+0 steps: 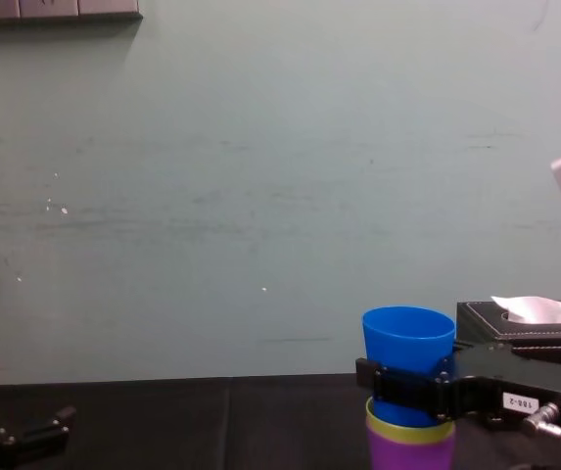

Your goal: Stack the three plastic cups sequentially using one hand.

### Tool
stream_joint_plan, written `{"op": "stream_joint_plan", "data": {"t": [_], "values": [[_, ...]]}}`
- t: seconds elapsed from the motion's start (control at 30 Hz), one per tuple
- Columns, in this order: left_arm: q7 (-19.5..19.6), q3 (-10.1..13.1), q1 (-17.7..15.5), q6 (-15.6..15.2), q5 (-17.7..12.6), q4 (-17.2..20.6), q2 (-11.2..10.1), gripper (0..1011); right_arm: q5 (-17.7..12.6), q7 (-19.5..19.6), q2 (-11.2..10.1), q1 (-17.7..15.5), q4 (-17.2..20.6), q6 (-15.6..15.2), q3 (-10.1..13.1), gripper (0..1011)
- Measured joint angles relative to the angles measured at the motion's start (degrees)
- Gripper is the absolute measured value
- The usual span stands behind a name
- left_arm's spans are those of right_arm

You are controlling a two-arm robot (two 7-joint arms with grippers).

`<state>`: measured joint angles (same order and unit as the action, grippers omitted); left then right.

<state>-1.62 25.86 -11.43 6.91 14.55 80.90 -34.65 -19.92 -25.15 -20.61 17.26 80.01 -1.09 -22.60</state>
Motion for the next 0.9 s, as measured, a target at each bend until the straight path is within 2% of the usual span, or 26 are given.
{"op": "stream_joint_plan", "data": {"t": [0.3, 0.63, 0.9], "values": [[0.0, 0.0, 0.0, 0.0, 0.0, 0.0, 0.0, 1011, 0.1, 0.04, -0.11, -0.01, 0.23, -0.03, -0.06, 739], [0.0, 0.0, 0.0, 0.0, 0.0, 0.0, 0.0, 1011, 0.19, 0.11, -0.17, -0.02, 0.39, -0.07, -0.1, 999], [0.0, 0.0, 0.0, 0.0, 0.0, 0.0, 0.0, 1011, 0.27, 0.15, -0.21, -0.02, 0.44, -0.13, -0.14, 1003]]}}
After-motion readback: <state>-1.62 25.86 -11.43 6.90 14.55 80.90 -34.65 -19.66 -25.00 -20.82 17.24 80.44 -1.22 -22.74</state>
